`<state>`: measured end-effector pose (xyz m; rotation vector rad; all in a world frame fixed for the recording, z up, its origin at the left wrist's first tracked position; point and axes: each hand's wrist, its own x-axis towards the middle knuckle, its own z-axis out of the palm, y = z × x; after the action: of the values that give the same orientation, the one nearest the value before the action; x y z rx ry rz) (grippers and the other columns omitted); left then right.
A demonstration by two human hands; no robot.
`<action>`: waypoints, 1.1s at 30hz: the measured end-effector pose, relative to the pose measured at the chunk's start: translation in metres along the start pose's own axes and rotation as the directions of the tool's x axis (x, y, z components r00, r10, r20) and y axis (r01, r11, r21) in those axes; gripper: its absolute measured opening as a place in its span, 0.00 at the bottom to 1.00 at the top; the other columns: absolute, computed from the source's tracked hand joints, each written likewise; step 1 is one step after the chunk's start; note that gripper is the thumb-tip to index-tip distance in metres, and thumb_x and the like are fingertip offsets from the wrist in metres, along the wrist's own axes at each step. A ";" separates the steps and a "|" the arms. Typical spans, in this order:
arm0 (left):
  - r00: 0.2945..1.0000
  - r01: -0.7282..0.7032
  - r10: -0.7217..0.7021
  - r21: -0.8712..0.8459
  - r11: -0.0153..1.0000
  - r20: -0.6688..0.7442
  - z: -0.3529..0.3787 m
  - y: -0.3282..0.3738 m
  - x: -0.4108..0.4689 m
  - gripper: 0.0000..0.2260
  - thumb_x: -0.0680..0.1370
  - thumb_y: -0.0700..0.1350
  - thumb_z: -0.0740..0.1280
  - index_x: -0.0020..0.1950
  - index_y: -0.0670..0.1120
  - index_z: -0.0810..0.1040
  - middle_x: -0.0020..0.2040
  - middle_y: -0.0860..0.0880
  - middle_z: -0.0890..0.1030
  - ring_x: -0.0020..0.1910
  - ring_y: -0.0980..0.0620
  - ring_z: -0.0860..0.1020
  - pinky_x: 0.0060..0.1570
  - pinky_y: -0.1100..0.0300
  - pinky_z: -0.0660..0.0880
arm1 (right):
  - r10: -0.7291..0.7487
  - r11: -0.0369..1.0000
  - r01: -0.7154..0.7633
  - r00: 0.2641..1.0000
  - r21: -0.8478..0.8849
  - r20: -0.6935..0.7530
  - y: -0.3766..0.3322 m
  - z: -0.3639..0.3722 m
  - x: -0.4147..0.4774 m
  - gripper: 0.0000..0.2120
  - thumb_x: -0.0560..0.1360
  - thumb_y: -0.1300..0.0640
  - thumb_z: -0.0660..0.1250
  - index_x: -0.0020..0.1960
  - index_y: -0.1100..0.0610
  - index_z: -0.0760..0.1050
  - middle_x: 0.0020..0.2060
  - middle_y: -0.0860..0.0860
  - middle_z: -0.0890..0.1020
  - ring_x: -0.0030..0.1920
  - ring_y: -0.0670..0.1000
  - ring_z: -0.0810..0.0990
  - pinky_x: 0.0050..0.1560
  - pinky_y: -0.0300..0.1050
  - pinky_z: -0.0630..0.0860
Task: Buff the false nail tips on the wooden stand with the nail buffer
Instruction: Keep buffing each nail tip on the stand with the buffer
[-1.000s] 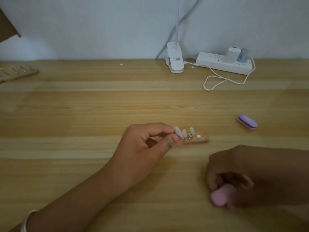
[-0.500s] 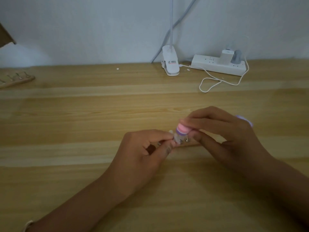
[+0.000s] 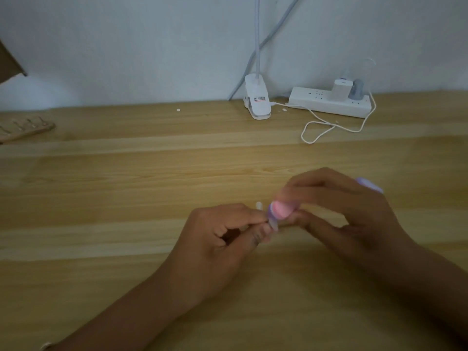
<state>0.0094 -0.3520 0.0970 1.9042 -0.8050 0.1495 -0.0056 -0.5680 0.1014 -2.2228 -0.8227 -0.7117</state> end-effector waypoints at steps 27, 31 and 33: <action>0.969 0.245 -0.223 -0.311 0.918 0.105 0.000 -0.004 0.002 0.06 0.76 0.44 0.69 0.49 0.48 0.85 0.45 0.52 0.86 0.45 0.54 0.83 0.41 0.60 0.78 | 0.122 0.990 -0.112 0.985 -0.086 0.122 -0.004 -0.005 0.007 0.19 0.72 0.42 0.70 0.58 0.51 0.83 0.66 0.48 0.76 0.73 0.51 0.67 0.71 0.38 0.62; 0.973 0.224 -0.191 -0.335 0.915 0.128 0.002 -0.003 0.000 0.06 0.74 0.46 0.70 0.48 0.49 0.86 0.43 0.53 0.86 0.38 0.61 0.81 0.37 0.69 0.74 | 0.161 0.986 -0.166 0.979 0.028 0.125 -0.018 0.001 0.006 0.13 0.71 0.44 0.71 0.52 0.50 0.84 0.66 0.44 0.75 0.75 0.48 0.65 0.70 0.36 0.63; 0.977 0.207 -0.173 -0.345 0.915 0.128 0.002 0.001 0.001 0.07 0.74 0.46 0.70 0.49 0.49 0.85 0.44 0.54 0.86 0.37 0.65 0.80 0.37 0.74 0.72 | 0.173 0.981 -0.181 0.978 0.064 0.116 -0.015 -0.001 0.009 0.11 0.71 0.45 0.71 0.50 0.48 0.84 0.65 0.43 0.76 0.75 0.48 0.65 0.70 0.36 0.63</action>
<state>0.0087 -0.3543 0.0971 1.6384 -0.6532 -0.1995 -0.0109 -0.5567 0.1144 -2.2501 -0.6816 -0.4693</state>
